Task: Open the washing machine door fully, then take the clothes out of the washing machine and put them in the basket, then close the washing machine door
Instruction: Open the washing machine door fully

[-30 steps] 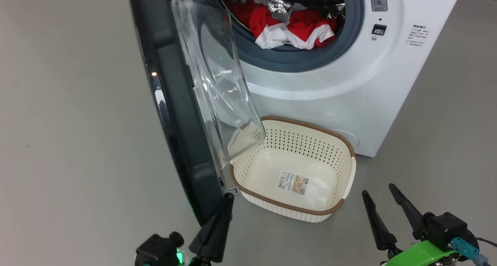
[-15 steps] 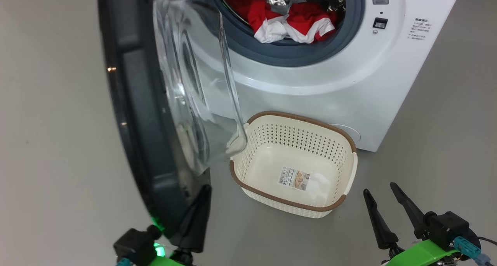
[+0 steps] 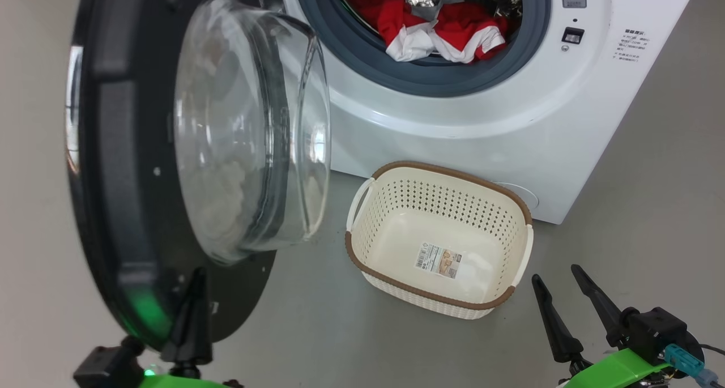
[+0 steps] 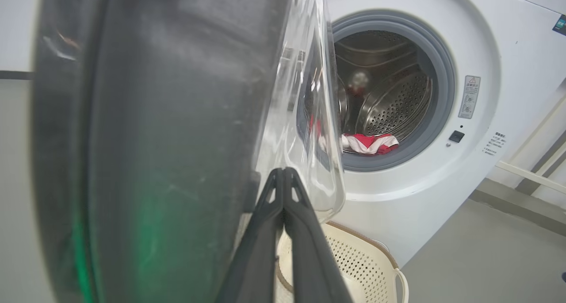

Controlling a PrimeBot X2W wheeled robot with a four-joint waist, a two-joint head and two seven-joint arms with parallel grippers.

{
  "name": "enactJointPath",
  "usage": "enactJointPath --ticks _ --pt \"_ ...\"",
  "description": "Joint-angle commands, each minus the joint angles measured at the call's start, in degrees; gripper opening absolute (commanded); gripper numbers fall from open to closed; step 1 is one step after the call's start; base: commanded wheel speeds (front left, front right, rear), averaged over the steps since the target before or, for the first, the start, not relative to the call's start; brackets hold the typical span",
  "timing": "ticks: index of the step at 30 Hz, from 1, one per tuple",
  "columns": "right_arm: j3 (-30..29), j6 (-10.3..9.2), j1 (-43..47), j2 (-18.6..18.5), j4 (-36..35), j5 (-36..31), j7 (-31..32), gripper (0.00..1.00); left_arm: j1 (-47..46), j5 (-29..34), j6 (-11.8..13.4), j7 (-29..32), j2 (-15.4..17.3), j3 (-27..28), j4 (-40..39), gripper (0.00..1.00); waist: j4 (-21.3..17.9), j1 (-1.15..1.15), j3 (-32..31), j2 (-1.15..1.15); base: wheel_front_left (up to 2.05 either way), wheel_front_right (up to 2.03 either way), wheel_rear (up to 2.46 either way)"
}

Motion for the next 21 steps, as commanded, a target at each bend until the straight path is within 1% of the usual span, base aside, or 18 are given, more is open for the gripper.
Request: enactJointPath --ticks 1,10,15,21 --pt "1.3 0.37 -1.6 -0.8 -1.5 0.6 -0.5 1.0 -0.9 1.0 0.6 -0.3 0.9 4.1 -0.9 0.0 0.0 0.0 0.1 0.0 0.0 0.0 0.0" --pt "1.9 0.37 -2.6 -1.5 -1.6 0.5 -0.5 1.0 -4.9 5.0 0.4 -0.3 0.9 15.1 2.9 0.0 -1.1 0.0 1.7 0.0 0.0 0.0 0.0" --pt "1.6 0.37 -2.9 -1.9 -1.8 0.5 -0.5 1.0 -6.4 7.2 -0.3 -0.3 0.9 20.0 4.5 0.0 -1.7 0.0 2.6 0.0 0.0 0.0 0.0" --pt "1.5 0.37 -3.3 -2.2 -2.0 0.4 -0.5 1.0 -9.0 8.1 -1.1 -0.3 0.9 26.1 6.6 0.0 -2.1 0.0 3.7 0.0 0.0 0.0 0.0"
